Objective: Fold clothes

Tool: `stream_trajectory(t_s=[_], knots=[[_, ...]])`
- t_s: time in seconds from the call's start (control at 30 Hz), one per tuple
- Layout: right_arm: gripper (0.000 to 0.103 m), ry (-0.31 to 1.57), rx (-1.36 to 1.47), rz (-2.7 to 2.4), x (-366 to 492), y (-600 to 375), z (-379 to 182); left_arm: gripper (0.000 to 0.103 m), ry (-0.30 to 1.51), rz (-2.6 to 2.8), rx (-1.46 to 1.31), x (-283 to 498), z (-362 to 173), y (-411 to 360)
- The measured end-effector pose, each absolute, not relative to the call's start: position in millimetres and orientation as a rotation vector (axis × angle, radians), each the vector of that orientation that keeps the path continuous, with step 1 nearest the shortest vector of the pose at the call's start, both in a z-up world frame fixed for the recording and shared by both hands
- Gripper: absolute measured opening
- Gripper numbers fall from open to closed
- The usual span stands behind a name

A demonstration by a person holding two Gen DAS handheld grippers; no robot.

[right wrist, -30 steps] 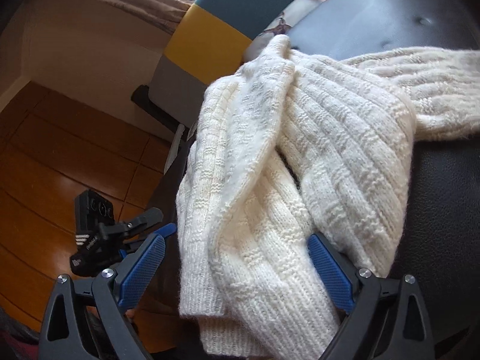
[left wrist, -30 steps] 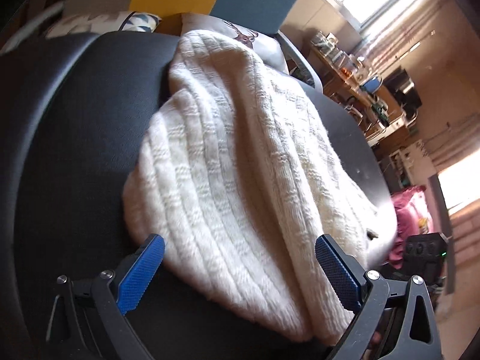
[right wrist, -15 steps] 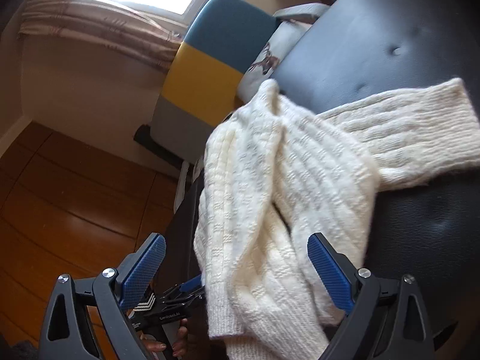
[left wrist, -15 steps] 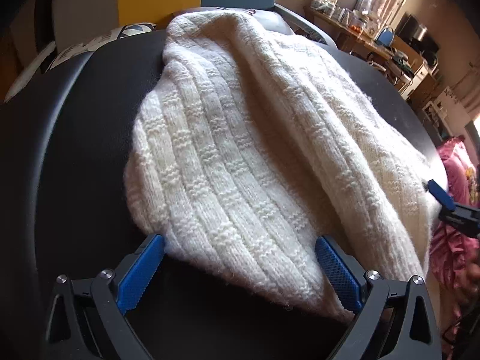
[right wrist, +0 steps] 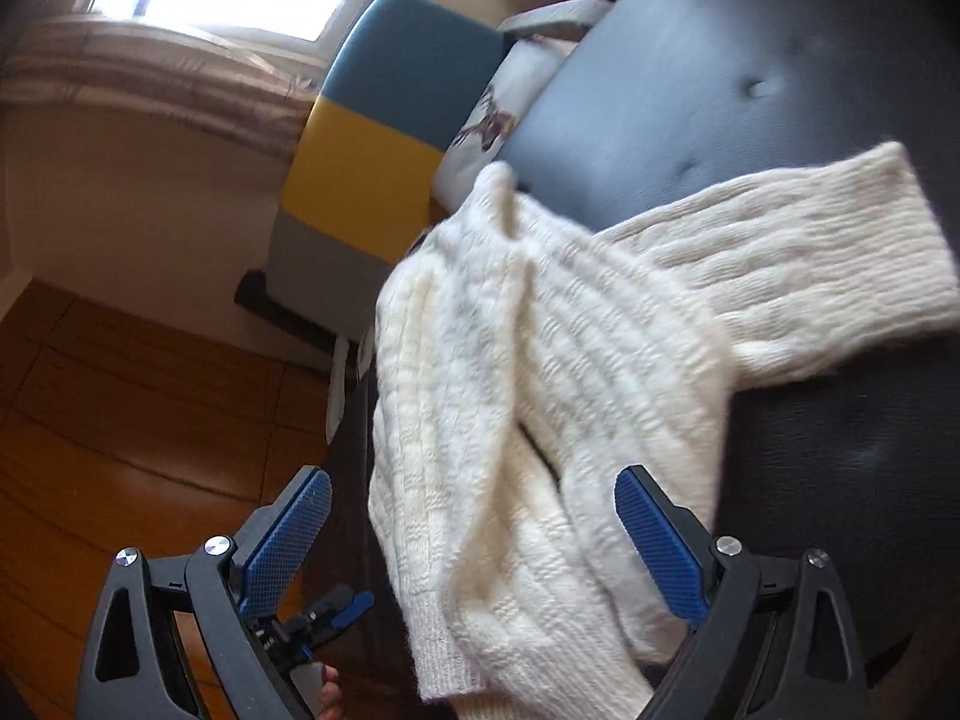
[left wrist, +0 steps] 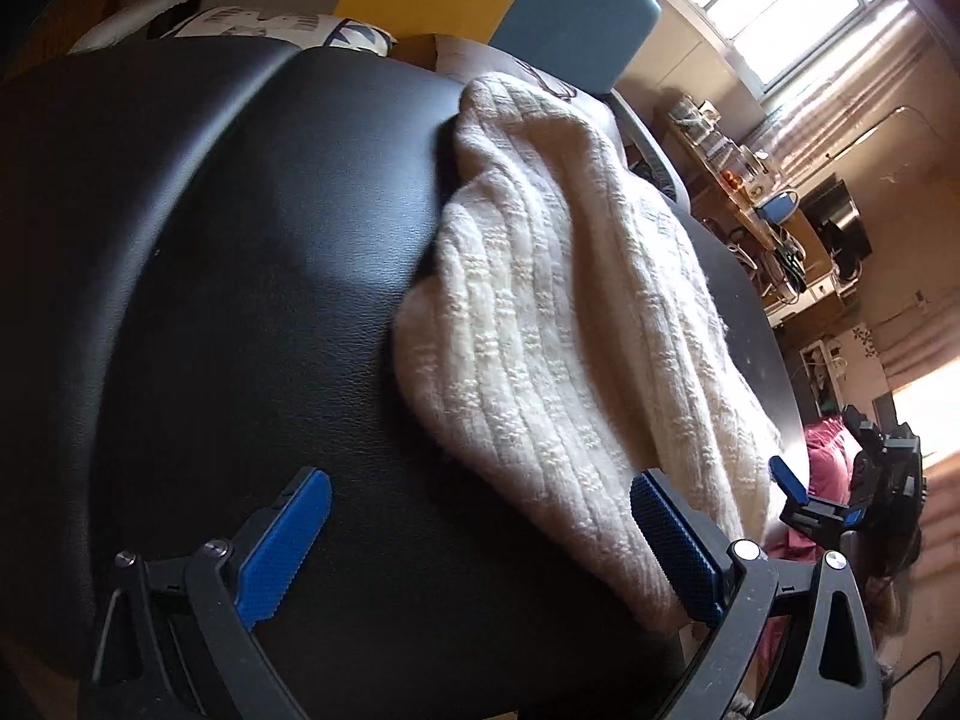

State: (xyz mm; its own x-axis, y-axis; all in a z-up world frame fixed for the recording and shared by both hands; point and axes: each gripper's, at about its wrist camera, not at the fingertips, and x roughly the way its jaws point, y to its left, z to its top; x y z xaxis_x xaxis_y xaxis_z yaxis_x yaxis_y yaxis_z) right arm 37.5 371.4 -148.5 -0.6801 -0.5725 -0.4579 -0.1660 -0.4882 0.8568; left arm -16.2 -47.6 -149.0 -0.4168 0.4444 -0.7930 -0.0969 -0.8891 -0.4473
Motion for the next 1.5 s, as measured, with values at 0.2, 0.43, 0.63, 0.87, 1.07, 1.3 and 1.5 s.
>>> stream_trajectory(t_s=[0.2, 0.43, 0.63, 0.87, 1.07, 1.3, 1.5], knots=[[0.098, -1.578, 1.163, -2.190, 57, 403, -174, 0.101, -0.258, 2.284, -1.452, -28, -146, 16], [0.092, -1.318, 1.290, -2.220, 43, 366, -182, 0.101, -0.101, 2.281, -1.540, -30, -169, 40], [0.093, -1.203, 1.250, -2.239, 46, 354, -185, 0.103, -0.125, 2.274, -1.565, -30, -175, 34], [0.012, -1.288, 1.304, -2.281, 51, 356, -201, 0.103, -0.108, 2.272, -1.574, -31, -175, 41], [0.012, -1.310, 1.149, -2.309, 53, 361, -184, 0.103, -0.175, 2.247, -1.546, -31, -162, 34], [0.012, -0.909, 1.050, -2.390, 29, 313, -126, 0.102, -0.319, 2.196, -1.462, -33, -123, 22], [0.012, -0.405, 1.096, -2.425, 27, 228, -123, 0.102, -0.313, 2.135, -1.377, -41, -86, 38]])
